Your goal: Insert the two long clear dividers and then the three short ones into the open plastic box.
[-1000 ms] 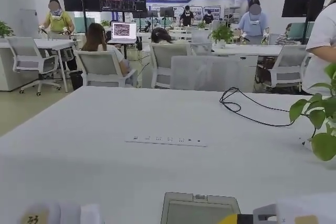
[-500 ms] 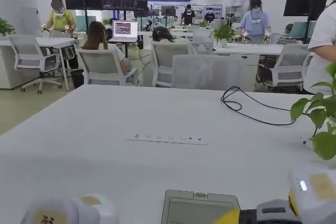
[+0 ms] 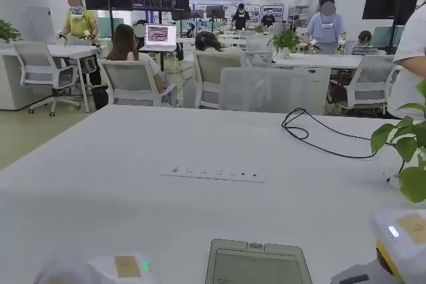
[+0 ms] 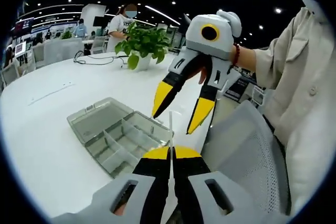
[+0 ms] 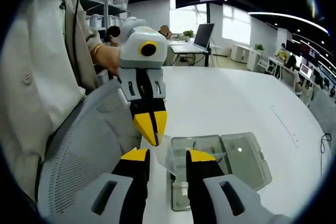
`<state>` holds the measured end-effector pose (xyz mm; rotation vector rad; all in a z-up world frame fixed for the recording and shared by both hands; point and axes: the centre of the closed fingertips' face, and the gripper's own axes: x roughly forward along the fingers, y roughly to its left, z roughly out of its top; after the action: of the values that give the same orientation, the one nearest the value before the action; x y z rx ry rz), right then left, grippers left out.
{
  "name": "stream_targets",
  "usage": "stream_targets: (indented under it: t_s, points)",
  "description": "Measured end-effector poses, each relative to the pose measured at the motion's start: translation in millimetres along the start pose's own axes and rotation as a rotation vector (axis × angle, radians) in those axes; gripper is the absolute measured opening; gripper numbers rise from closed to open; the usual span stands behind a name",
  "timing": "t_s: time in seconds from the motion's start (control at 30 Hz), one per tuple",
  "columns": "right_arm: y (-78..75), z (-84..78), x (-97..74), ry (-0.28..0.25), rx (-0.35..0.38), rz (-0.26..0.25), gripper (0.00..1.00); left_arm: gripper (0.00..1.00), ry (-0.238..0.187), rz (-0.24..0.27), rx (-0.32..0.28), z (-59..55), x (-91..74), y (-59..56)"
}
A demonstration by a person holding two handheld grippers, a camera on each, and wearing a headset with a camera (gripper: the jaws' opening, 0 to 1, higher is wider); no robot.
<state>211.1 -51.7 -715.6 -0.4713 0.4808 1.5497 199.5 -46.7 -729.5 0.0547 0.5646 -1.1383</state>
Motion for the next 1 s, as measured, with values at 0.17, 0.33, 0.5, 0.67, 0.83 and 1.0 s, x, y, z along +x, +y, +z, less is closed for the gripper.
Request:
stream_targets:
  t_s: [0.17,0.33,0.5,0.67,0.83,1.0]
  points:
    - [16.6,0.0,0.7,-0.011,0.029,0.094,0.23,0.00,0.015,-0.065,0.065,-1.7,0.5,-13.2]
    - [27.9,-4.7,2.1,0.006,0.028,0.146,0.19,0.00,0.005,-0.099,0.112,0.5,0.5,-20.3]
    - [32.5,-6.2,2.9,0.007,0.031,0.167,0.15,0.00,0.020,-0.134,0.167,-0.4,0.8,-27.9]
    - [36.9,-6.5,2.9,0.006,-0.004,0.185,0.08,0.00,0.015,-0.154,0.182,-0.3,1.2,-30.5]
    - [38.5,-6.6,2.9,0.004,-0.019,0.192,0.03,0.00,0.008,-0.151,0.196,2.5,0.3,-28.4]
    - [34.9,-6.3,4.9,0.018,-0.026,0.167,0.03,0.00,0.009,-0.126,0.159,2.8,0.3,-23.2]
